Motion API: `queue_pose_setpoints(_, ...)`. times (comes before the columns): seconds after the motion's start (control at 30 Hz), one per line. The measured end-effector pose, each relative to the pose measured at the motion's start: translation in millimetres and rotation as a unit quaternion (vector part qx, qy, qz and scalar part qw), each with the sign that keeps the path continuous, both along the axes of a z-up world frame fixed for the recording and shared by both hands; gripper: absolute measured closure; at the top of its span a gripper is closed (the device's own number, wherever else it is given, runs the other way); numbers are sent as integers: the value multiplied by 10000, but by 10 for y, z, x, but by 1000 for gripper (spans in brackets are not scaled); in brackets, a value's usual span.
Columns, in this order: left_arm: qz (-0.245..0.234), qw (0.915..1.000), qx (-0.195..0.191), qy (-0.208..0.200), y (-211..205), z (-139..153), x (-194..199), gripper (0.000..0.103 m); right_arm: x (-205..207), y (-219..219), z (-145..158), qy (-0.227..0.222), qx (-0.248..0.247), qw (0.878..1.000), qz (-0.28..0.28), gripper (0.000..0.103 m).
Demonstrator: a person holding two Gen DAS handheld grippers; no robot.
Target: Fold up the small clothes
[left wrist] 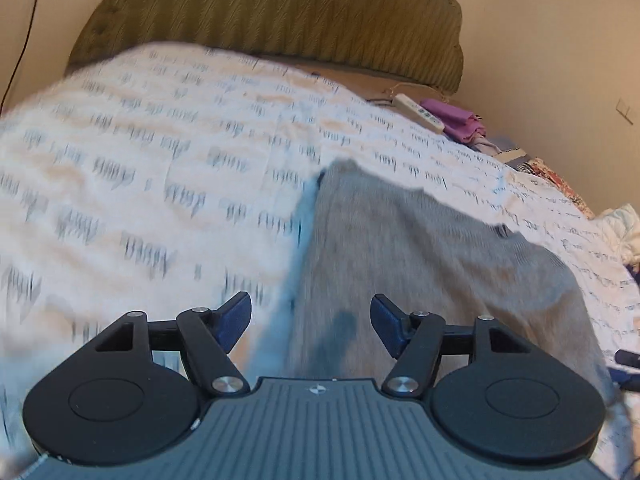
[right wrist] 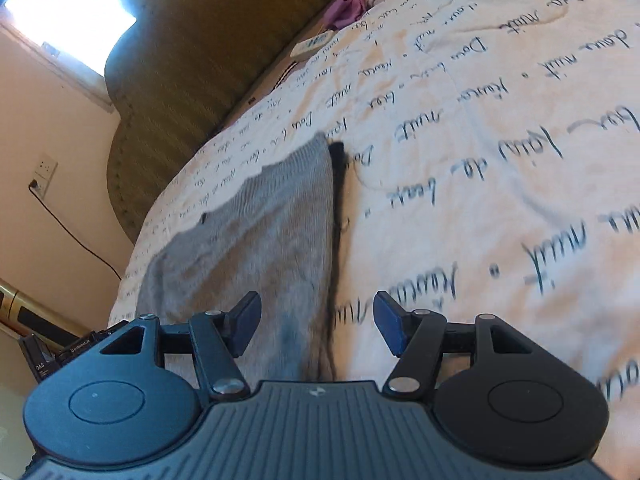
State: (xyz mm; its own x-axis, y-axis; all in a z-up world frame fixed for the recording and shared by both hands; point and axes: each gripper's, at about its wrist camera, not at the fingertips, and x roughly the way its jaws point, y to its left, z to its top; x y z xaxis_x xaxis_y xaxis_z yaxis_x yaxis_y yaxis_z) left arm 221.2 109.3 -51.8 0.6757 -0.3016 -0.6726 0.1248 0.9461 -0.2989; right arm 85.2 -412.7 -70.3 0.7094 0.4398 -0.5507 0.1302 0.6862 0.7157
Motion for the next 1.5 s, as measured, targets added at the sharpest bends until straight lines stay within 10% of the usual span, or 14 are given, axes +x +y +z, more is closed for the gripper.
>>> queue_pose_setpoints(0.27, 1, 9902, -1279, 559, 21, -187, -426, 35, -555, 50, -250, 76, 1293, 9910, -331, 41)
queue_pose_setpoints(0.47, 260, 9764, -1984, 812, -76, -302, -173, 39, -196, 340, -257, 30, 1451, 9889, -302, 41)
queue_pose_setpoints(0.5, 344, 9752, -2009, 865, -93, -309, -127, 46, -113, 400, -260, 16, 1421, 9895, -282, 41)
queue_pose_setpoints(0.57, 465, 9759, -1857, 1050, -147, -320, -18, 96, 32, 488, -273, -20, 1338, 9903, -361, 51)
queue_pose_setpoints(0.63, 501, 9791, -1605, 1147, -189, -312, 50, 94, 155, 526, -299, 47, 1350, 9900, -414, 99)
queue_pose_setpoints(0.77, 229, 9916, -1090, 652, -300, 5, -26, 96, 180, 595, -107, -300, 1089, 9927, -422, 98)
queue_pose_setpoints(1.13, -354, 9847, -1700, 160, 51, 788, -844, 97, -595, 496, 545, -995, 1018, 9897, -158, 98)
queue_pose_setpoints(1.5, -296, 9831, -1313, 1239, 234, 73, -1595, 97, -1620, 573, 66, -279, 1599, 9861, -357, 98)
